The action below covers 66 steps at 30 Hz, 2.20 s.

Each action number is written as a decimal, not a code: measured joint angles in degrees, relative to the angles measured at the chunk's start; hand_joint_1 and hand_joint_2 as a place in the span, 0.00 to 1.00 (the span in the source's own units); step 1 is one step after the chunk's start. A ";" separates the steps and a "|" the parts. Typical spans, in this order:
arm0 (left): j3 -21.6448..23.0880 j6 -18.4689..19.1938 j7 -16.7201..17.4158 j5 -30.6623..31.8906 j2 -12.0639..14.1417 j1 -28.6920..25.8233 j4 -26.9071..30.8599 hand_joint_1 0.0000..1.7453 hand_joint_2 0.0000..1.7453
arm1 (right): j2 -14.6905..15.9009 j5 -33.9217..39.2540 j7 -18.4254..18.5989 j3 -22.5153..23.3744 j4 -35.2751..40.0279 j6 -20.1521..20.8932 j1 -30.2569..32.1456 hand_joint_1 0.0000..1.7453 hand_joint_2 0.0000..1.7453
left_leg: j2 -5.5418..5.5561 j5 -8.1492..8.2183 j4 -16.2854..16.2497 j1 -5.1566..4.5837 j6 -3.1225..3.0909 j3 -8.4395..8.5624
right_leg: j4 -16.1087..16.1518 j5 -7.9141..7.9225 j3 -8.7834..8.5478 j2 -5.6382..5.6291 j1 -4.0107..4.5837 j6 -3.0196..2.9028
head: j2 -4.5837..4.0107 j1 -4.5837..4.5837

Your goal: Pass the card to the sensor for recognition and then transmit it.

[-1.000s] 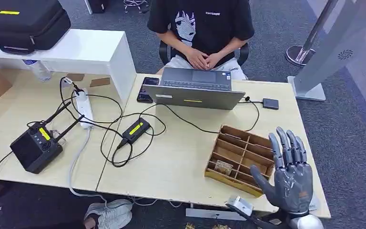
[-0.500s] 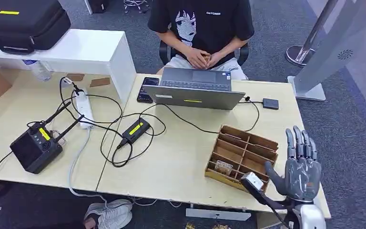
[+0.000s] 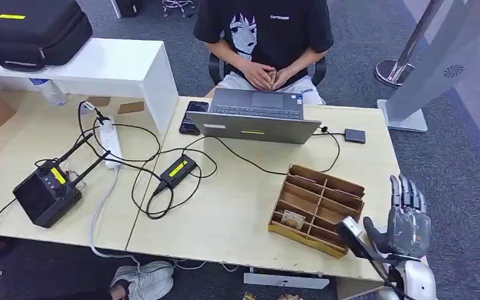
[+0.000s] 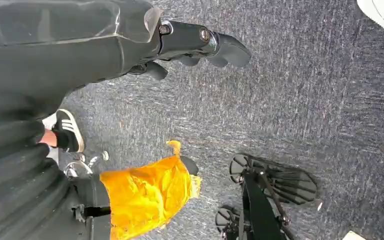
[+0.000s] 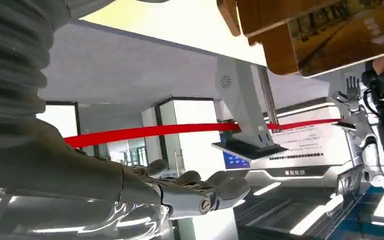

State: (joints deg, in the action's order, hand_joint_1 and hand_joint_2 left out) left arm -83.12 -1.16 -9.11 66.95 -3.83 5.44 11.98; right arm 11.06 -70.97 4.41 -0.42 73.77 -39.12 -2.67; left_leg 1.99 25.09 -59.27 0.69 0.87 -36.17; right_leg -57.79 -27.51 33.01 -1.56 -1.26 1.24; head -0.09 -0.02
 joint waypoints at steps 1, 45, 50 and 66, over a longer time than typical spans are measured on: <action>0.00 0.00 0.00 0.00 0.00 -0.02 0.00 0.00 1.00 | 0.00 0.00 -0.21 0.07 -0.11 -0.07 0.00 0.00 1.00 | 0.00 0.00 0.00 0.00 0.00 0.00 | 0.00 0.00 0.00 0.00 0.00 0.00 | 0.00 0.00; 0.00 0.31 -0.52 0.00 -0.07 0.00 0.00 0.00 1.00 | -5.12 -1.01 4.61 -11.32 2.82 4.81 -3.33 0.00 1.00 | -0.01 0.00 0.00 0.00 0.00 0.00 | -0.01 -0.01 0.01 0.00 0.00 -0.01 | 0.00 0.00; 0.00 0.31 -0.52 -0.02 -0.07 0.00 0.00 0.00 1.00 | -5.09 -0.57 3.58 -11.04 2.45 2.40 -3.36 0.91 1.00 | -0.02 0.00 0.00 0.00 0.00 0.00 | -0.01 -0.01 0.00 0.00 0.00 -0.01 | 0.00 0.00; 0.00 0.31 -0.52 0.33 -0.07 0.00 0.00 0.00 1.00 | -5.09 2.14 2.56 -8.98 0.15 2.16 -3.84 1.00 1.00 | -0.02 0.00 0.00 0.00 0.00 0.01 | -0.01 -0.01 0.00 0.00 0.00 -0.01 | 0.00 0.00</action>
State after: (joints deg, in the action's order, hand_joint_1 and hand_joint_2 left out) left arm -83.12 -0.85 -9.64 67.27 -3.89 5.43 11.98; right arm 5.97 -68.83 6.97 -9.40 73.92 -36.96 -6.51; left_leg 1.97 25.09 -59.26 0.69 0.87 -36.16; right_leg -57.80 -27.52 33.01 -1.57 -1.27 1.23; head -0.09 -0.02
